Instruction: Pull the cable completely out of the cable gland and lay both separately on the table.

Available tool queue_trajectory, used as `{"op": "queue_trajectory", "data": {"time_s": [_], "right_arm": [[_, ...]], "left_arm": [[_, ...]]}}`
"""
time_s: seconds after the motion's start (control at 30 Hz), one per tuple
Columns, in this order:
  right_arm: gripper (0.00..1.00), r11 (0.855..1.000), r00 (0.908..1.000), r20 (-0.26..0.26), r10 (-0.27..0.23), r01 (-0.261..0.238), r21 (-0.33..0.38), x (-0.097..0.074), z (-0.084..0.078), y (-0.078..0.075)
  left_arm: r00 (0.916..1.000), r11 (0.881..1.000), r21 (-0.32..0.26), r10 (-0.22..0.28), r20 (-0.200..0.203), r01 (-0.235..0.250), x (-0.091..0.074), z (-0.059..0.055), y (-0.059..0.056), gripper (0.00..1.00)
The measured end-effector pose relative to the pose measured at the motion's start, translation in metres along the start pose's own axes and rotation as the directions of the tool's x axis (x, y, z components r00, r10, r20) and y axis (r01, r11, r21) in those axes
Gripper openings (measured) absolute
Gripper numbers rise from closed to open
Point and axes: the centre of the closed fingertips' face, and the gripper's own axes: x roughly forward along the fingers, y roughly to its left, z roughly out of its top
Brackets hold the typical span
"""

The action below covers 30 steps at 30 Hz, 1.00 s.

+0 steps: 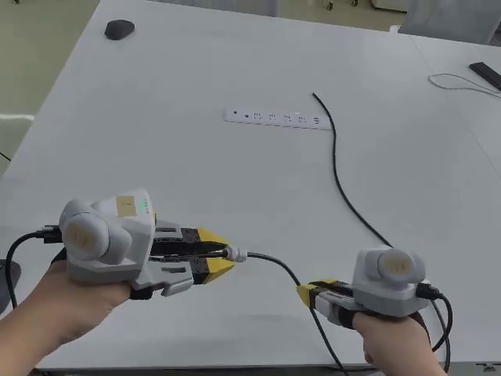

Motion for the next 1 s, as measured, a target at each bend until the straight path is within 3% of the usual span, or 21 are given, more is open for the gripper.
{"op": "queue_trajectory", "data": {"time_s": [0.07,0.13,0.27,0.37,0.4,0.43,0.5,0.53,0.6,0.63,0.67,0.77,0.97,1.0], "right_arm": [[0.17,0.997,1.0000,-0.002,0.005,-0.005,-0.077,-0.004,0.006,0.005],[0.22,0.986,0.9983,0.021,0.054,-0.050,-0.157,-0.010,0.017,0.020],[0.26,0.938,0.9941,0.077,0.077,-0.046,-0.343,-0.022,0.044,0.037],[0.26,0.857,0.9879,0.097,0.121,-0.055,-0.512,-0.027,0.061,0.059],[0.26,0.821,0.9869,0.096,0.130,-0.053,-0.568,-0.026,0.064,0.066],[0.28,0.813,0.9867,0.096,0.131,-0.051,-0.581,-0.025,0.065,0.067],[0.29,0.774,0.9876,0.048,0.149,-0.086,-0.628,-0.019,0.059,0.077],[0.27,0.733,0.9885,0.037,0.147,-0.084,-0.675,-0.015,0.058,0.079],[0.24,0.687,0.9908,0.033,0.131,-0.067,-0.723,-0.010,0.057,0.082],[0.23,0.694,0.9898,0.030,0.139,-0.076,-0.716,-0.009,0.056,0.085],[0.23,0.689,0.9884,0.033,0.149,-0.080,-0.720,-0.007,0.057,0.089],[0.23,0.660,0.9857,0.041,0.164,-0.079,-0.747,-0.005,0.059,0.099],[0.15,0.620,0.9803,0.040,0.193,-0.091,-0.779,-0.002,0.059,0.112],[0.14,0.619,0.9804,0.033,0.194,-0.096,-0.780,-0.001,0.058,0.113]], "left_arm": [[1.0000,1.000,0.004,0.003,-0.002,-0.003,0.000,0.000,0.001,0.15],[1.0000,1.000,0.000,0.000,-0.004,0.000,0.001,0.000,0.000,0.15],[1.0000,1.000,-0.007,-0.001,-0.005,0.001,0.000,-0.001,0.000,0.15],[1.0000,1.000,-0.014,-0.005,-0.005,0.005,0.000,0.000,-0.002,0.15],[1.0000,1.000,-0.014,-0.007,-0.003,0.007,0.000,0.001,-0.002,0.15],[1.0000,1.000,-0.020,-0.008,-0.001,0.008,0.000,0.001,-0.003,0.15],[1.0000,1.000,-0.024,-0.009,-0.001,0.009,0.000,0.002,-0.004,0.15],[1.0000,1.000,-0.024,-0.010,-0.002,0.009,0.000,0.002,-0.004,0.15],[0.9999,1.000,-0.026,-0.012,-0.002,0.012,0.000,0.002,-0.004,0.15],[0.9999,1.000,-0.026,-0.013,-0.003,0.013,0.000,0.002,-0.005,0.15],[0.9999,1.000,-0.027,-0.014,-0.003,0.013,0.000,0.002,-0.005,0.15],[0.9999,0.999,-0.037,-0.016,-0.001,0.016,0.000,0.003,-0.006,0.15],[0.9998,0.999,-0.042,-0.019,-0.002,0.019,0.000,0.003,-0.008,0.15],[0.9998,0.999,-0.042,-0.019,-0.003,0.019,0.000,0.003,-0.008,0.15]]}}
